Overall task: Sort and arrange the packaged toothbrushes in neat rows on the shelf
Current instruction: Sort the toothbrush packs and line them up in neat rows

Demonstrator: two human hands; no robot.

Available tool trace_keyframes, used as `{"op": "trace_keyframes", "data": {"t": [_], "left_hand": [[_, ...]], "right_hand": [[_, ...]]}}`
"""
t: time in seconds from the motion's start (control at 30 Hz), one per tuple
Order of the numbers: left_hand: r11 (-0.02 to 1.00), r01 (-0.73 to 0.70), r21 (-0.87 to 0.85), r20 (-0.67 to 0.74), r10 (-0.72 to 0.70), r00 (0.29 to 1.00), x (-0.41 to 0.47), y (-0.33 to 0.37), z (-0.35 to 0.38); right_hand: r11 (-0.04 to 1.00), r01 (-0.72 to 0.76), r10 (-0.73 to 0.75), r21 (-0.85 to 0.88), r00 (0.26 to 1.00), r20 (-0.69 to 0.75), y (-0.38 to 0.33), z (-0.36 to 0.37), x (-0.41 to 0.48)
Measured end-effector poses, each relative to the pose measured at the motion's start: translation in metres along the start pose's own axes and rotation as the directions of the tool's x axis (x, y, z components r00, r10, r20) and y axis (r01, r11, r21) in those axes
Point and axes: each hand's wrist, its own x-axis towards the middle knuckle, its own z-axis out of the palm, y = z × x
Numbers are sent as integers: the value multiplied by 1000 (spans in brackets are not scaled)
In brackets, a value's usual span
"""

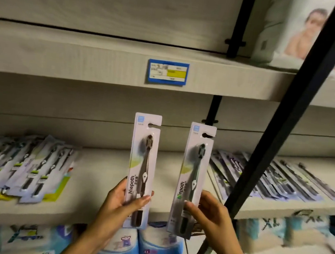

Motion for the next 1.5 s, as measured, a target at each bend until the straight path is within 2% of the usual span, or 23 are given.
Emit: {"op": "trace_keyframes", "data": {"t": [0.1,0.2,0.43,0.7,0.87,1.13,1.3,1.5], "left_hand": [[999,-22,-30,-31,21,999,-4,-6,55],[998,-40,-51,-56,37,998,-7,-9,100],[999,-35,19,-13,36,999,-10,-14,167],[997,-49,50,42,47,998,-6,-25,239],[996,-77,47,14,77,997,10,-38,306],[995,-96,-8,-155,94,983,39,-77,436],[995,-95,30,-169,98,981,56,-83,498],[993,-85,76,-116,93,989,88,-97,540]], "right_hand": [[1000,2,-1,-4,998,68,0,-56,-4],[1000,30,-29,-6,997,73,1,-103,-8],[998,56,-52,-25,990,134,0,-165,-16],[996,82,-85,41,992,90,9,-238,-18],[994,89,-95,62,991,92,25,-307,-1],[998,52,-60,46,979,192,36,-453,18],[998,37,-46,53,982,182,46,-512,33],[998,30,-38,60,990,138,60,-557,48]]}}
